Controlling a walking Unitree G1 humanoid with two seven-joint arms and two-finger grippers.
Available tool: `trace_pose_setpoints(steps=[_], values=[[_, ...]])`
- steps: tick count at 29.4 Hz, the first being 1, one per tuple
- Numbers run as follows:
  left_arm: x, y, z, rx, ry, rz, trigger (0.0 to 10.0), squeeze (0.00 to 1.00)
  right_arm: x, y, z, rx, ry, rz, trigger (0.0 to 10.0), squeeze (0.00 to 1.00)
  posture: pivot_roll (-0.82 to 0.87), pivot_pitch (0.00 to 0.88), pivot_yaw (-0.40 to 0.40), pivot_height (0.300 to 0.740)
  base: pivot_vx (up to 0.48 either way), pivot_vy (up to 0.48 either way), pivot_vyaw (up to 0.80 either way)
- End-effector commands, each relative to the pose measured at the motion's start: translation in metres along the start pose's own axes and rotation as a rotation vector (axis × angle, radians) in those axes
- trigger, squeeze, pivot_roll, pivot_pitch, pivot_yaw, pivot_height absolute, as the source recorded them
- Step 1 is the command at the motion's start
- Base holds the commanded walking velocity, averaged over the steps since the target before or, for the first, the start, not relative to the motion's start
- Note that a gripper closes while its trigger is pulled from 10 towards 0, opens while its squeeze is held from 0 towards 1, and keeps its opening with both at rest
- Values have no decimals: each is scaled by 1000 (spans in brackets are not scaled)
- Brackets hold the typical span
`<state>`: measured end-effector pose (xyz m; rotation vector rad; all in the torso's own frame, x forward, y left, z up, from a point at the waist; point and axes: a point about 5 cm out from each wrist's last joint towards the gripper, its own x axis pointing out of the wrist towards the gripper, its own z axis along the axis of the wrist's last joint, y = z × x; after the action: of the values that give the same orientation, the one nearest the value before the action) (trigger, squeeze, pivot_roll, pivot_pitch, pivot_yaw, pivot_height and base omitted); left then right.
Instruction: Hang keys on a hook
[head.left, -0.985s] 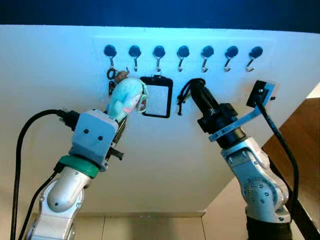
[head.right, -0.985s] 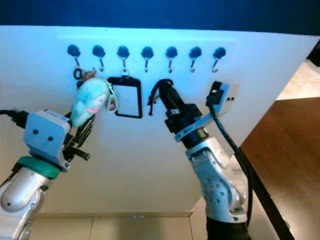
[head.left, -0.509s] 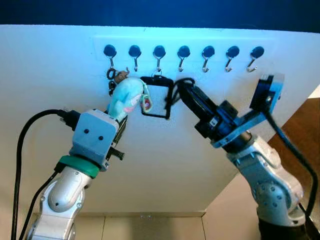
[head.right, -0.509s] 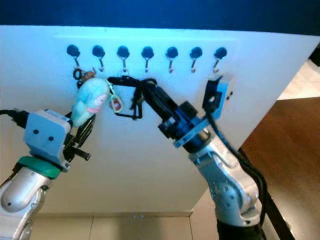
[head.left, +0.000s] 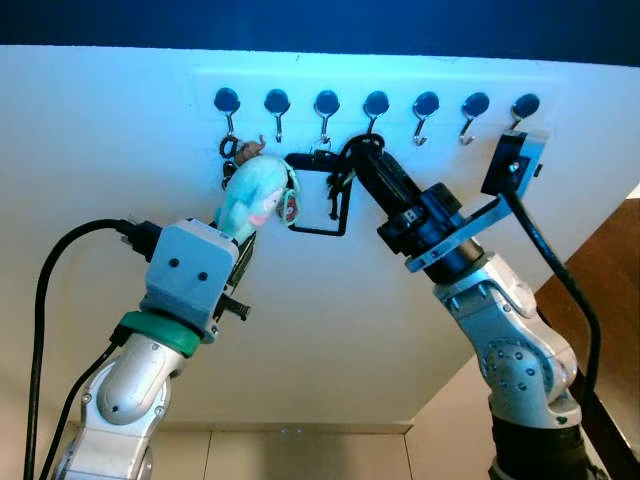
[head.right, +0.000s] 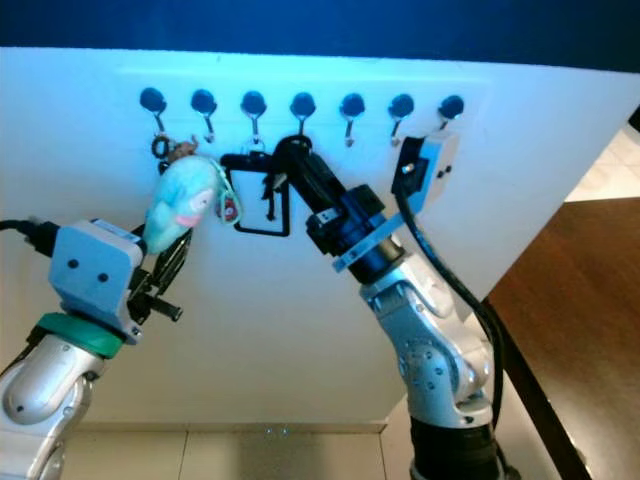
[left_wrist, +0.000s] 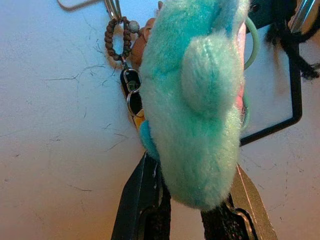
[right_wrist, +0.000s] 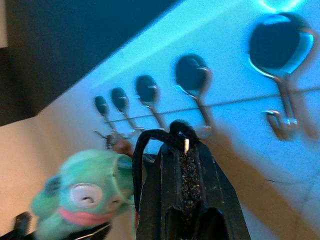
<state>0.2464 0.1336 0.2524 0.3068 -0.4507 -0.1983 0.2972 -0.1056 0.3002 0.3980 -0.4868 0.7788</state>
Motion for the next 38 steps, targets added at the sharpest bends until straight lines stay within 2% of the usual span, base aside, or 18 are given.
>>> trace_pose_setpoints(steps=[1,6,7,10,14,15,19,24,30,31,33,34,35,37,38], values=[[-2,-2,0,1,2,-6,10000,0,-3,-17,9,-16,-49,-130,10000,0,81,139,73,740,0,0,0],[-2,-2,0,1,1,-7,10000,0,-3,-22,7,15,-52,-176,10000,0,88,134,71,740,0,0,0],[-2,-2,0,3,0,-4,10000,0,-6,-24,4,59,-52,-204,10000,0,90,133,71,740,0,0,0],[-3,-1,0,5,2,-3,10000,0,-9,-26,0,77,-44,-224,10000,0,90,133,71,740,0,0,0],[-3,-1,0,6,4,-3,10000,0,-14,-26,-5,80,-24,-226,10000,0,89,131,72,740,0,0,0],[-3,-1,0,5,3,-5,10000,0,-21,-23,-11,65,17,-190,10000,0,87,128,73,740,0,0,0],[-3,-2,0,4,1,-7,10000,0,-26,-21,-13,40,45,-161,10000,0,84,126,74,740,0,0,0],[-3,-2,0,5,1,-11,10000,0,-34,-21,-13,-66,87,-103,10000,0,87,124,76,740,0,0,0],[-3,-2,0,4,1,-12,10000,0,-35,-17,-9,-137,83,-61,10000,0,86,125,77,740,0,0,0],[-2,-2,0,3,0,-14,10000,0,-31,-12,2,-230,40,-29,10000,0,88,127,78,740,0,0,0],[-2,-2,0,3,0,-14,10000,0,-31,-12,2,-230,40,-29,10000,0,88,127,78,740,0,0,0],[-2,-2,0,3,0,-15,10000,0,-29,-11,7,-271,20,-22,10000,0,88,127,78,740,0,0,0],[-2,-2,0,3,0,-15,10000,0,-29,-11,7,-271,20,-22,10000,0,88,127,78,740,0,0,0],[-2,-2,0,2,-1,-15,10000,0,-27,-11,22,-386,-41,-61,10000,0,86,131,82,740,0,0,0],[-2,-2,0,2,-1,-15,10000,0,-27,-11,22,-386,-41,-61,10000,0,86,131,82,740,0,0,0]])
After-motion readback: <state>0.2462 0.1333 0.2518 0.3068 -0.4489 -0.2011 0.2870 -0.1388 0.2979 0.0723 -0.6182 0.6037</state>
